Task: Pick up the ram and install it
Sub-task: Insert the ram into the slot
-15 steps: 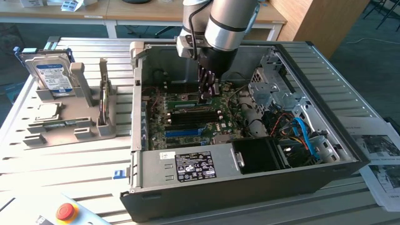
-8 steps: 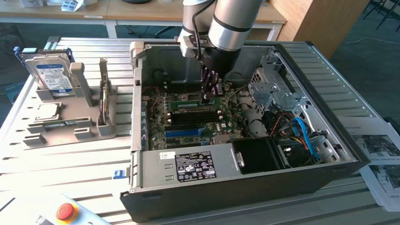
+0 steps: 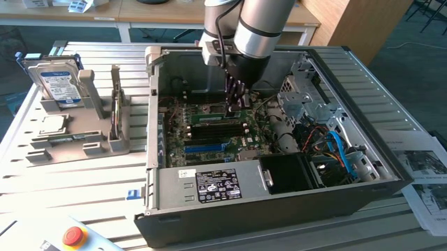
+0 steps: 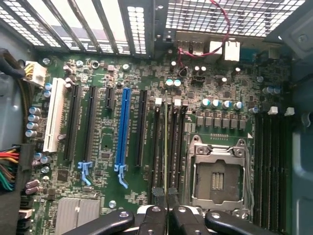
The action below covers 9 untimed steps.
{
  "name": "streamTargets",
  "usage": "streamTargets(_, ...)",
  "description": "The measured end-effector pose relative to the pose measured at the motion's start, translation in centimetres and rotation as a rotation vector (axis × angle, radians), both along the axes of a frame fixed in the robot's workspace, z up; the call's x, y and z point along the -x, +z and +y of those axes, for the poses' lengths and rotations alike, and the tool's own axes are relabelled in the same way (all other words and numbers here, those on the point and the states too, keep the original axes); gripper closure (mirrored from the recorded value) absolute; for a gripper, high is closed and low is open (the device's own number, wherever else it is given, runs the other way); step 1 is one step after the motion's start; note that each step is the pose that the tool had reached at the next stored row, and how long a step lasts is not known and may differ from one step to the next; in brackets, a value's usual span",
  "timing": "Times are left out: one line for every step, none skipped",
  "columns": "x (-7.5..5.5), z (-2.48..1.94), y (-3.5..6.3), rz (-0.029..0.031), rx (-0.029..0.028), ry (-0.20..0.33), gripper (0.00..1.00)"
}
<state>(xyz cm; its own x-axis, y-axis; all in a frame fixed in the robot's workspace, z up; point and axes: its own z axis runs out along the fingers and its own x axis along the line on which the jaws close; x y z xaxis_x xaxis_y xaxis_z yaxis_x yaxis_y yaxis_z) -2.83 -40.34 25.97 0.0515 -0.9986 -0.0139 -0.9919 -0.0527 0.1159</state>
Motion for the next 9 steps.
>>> streamTargets(-0.02,-0.13,0.0,0.0001,0.0,0.0,0.88)
streamTargets(-0.05,-0.28,0.0,0.0002,0.0,0.0,0.88)
streamTargets(-0.09,-0.42,0.0,0.0002,0.0,0.0,0.88)
streamTargets(-0.11,-0.52,0.0,0.0003,0.0,0.0,0.88)
streamTargets(-0.11,-0.53,0.0,0.0003,0.0,0.0,0.88)
streamTargets(-0.11,-0.53,0.0,0.0004,0.0,0.0,0.88)
streamTargets(-0.11,-0.53,0.0,0.0003,0.0,0.0,0.88)
streamTargets(-0.11,-0.53,0.0,0.0003,0.0001,-0.001,0.88)
streamTargets(-0.13,-0.53,-0.01,0.0003,0.0001,-0.007,0.88)
